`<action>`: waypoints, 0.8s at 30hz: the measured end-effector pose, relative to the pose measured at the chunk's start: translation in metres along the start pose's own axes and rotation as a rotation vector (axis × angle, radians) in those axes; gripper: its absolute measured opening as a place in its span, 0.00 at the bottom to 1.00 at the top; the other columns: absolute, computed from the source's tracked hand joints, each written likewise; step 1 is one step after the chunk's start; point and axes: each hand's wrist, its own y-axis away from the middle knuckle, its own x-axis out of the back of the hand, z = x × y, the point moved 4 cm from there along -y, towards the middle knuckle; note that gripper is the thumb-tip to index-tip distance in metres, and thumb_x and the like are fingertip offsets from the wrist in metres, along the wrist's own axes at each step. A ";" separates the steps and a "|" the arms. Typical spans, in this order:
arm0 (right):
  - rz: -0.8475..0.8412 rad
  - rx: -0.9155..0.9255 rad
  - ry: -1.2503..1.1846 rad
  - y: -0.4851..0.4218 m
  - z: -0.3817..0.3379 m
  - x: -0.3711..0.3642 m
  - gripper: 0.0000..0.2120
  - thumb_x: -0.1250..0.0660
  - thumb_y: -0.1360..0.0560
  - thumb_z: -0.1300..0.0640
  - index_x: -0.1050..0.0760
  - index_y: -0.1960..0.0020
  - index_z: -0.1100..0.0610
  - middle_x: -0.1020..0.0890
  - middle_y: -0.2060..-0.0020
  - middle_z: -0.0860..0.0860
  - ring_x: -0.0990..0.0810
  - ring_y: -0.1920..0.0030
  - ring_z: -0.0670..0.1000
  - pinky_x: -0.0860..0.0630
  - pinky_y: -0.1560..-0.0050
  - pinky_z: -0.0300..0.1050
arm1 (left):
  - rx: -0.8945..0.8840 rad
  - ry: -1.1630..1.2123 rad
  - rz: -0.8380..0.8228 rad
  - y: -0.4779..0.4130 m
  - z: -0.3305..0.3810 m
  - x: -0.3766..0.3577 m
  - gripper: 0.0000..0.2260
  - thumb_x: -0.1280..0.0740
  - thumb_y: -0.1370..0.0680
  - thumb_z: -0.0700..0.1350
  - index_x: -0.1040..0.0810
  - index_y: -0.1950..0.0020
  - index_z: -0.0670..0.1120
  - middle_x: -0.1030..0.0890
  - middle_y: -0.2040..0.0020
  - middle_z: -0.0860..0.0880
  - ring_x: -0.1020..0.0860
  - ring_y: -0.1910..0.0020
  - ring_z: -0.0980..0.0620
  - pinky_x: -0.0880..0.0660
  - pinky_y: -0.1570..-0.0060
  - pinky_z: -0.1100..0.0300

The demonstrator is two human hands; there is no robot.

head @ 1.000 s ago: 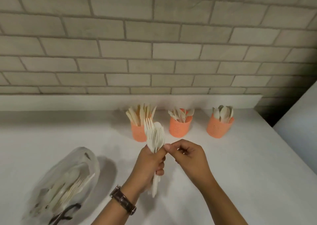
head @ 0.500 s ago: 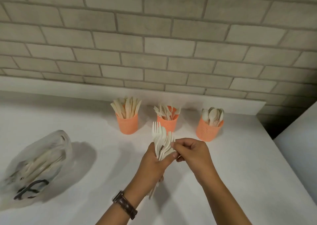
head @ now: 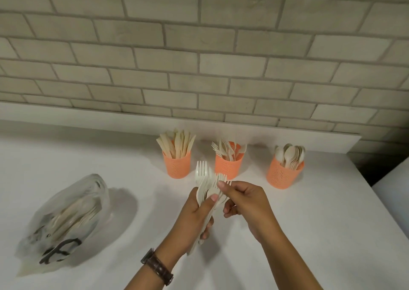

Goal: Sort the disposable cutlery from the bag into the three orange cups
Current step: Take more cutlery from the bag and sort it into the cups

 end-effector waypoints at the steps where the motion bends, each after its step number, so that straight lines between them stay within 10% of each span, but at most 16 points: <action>1: 0.008 0.005 0.014 -0.003 0.000 -0.002 0.12 0.27 0.30 0.55 0.19 0.58 0.65 0.22 0.71 0.59 0.25 0.74 0.52 0.24 0.69 0.43 | -0.002 -0.007 -0.008 -0.001 -0.001 0.002 0.09 0.39 0.21 0.51 0.31 0.42 0.53 0.29 0.66 0.51 0.31 0.74 0.57 0.35 0.77 0.62; 9: 0.082 0.082 0.053 -0.030 -0.022 -0.010 0.05 0.31 0.28 0.64 0.19 0.62 0.63 0.22 0.73 0.59 0.27 0.79 0.50 0.25 0.74 0.41 | 0.163 0.059 0.120 -0.018 -0.020 0.036 0.16 0.44 0.20 0.56 0.28 0.48 0.43 0.27 0.68 0.46 0.28 0.74 0.51 0.29 0.78 0.61; 14: 0.442 0.439 0.269 -0.069 -0.086 0.032 0.07 0.32 0.26 0.60 0.20 0.59 0.64 0.23 0.76 0.52 0.26 0.78 0.44 0.27 0.72 0.36 | 0.237 0.188 0.138 -0.030 -0.024 0.062 0.05 0.42 0.20 0.47 0.30 0.52 0.47 0.31 0.68 0.51 0.38 0.79 0.57 0.43 0.81 0.69; 19: 0.583 0.563 0.561 -0.128 -0.082 0.055 0.08 0.33 0.27 0.54 0.19 0.59 0.58 0.18 0.64 0.58 0.19 0.62 0.60 0.23 0.58 0.52 | 0.268 0.405 0.040 -0.031 -0.021 0.068 0.07 0.45 0.23 0.37 0.31 0.51 0.46 0.31 0.69 0.50 0.39 0.79 0.56 0.46 0.81 0.72; 24: 0.463 0.305 0.658 -0.159 -0.025 0.043 0.19 0.28 0.30 0.57 0.23 0.40 0.58 0.21 0.43 0.58 0.20 0.48 0.58 0.26 0.46 0.44 | 0.279 0.582 -0.070 -0.025 -0.019 0.073 0.13 0.40 0.33 0.36 0.30 0.49 0.44 0.30 0.69 0.49 0.38 0.78 0.55 0.43 0.82 0.71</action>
